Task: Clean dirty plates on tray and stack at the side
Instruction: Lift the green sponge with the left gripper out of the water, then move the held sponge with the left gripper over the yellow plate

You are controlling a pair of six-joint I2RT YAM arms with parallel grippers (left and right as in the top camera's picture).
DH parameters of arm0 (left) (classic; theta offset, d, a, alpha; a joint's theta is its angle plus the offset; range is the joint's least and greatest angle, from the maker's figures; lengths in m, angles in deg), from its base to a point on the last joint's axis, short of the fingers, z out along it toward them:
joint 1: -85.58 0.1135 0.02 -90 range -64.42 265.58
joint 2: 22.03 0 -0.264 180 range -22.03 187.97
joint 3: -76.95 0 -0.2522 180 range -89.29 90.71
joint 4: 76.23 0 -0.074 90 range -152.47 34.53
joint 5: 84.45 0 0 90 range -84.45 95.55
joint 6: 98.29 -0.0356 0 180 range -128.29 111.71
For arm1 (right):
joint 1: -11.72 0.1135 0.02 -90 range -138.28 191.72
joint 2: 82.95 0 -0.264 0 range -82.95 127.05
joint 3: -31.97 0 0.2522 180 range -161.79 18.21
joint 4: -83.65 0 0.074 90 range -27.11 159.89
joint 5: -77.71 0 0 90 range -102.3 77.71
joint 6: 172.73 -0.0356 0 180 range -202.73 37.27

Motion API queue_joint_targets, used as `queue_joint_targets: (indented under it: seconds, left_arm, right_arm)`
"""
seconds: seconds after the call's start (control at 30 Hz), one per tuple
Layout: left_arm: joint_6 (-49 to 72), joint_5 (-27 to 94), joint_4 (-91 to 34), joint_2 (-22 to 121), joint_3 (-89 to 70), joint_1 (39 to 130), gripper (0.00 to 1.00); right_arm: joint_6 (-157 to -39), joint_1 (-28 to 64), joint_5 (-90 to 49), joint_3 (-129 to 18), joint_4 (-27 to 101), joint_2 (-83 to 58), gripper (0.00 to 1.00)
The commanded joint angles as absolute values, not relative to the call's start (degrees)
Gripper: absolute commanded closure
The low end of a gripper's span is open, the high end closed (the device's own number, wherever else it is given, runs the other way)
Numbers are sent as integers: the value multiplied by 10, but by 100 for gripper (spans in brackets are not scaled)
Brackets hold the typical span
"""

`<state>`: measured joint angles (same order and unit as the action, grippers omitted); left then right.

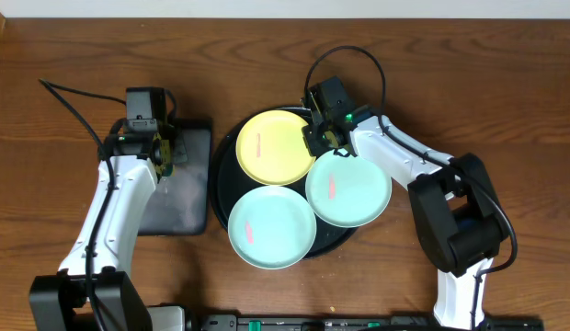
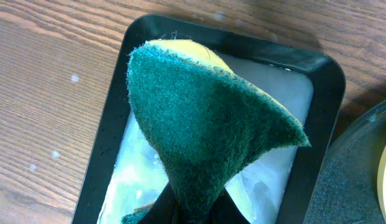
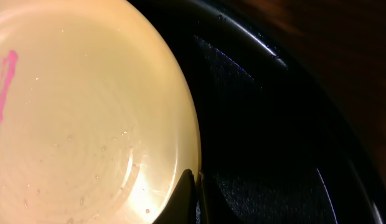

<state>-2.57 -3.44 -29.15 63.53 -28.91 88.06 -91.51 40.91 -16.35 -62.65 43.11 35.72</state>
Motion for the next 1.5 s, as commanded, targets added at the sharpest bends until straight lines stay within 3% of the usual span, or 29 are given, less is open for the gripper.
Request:
queue_joint_targets:
  seconds: [0.0,0.77,1.33,1.47]
  left_arm:
    - [-34,-39,-294,638,-295,879,93]
    - [-36,-47,-347,638,-291,879,92]
    - [-34,-22,-297,637,-230,852,93]
    - [17,-9,-300,636,-219,832,92]
  right_arm:
    - [-913,415,-156,-626,425,367,99]
    - [-913,415,-155,-626,427,367,99]
    - [-918,418,-156,-626,427,367,99]
    - [-926,418,-156,-626,427,366,99]
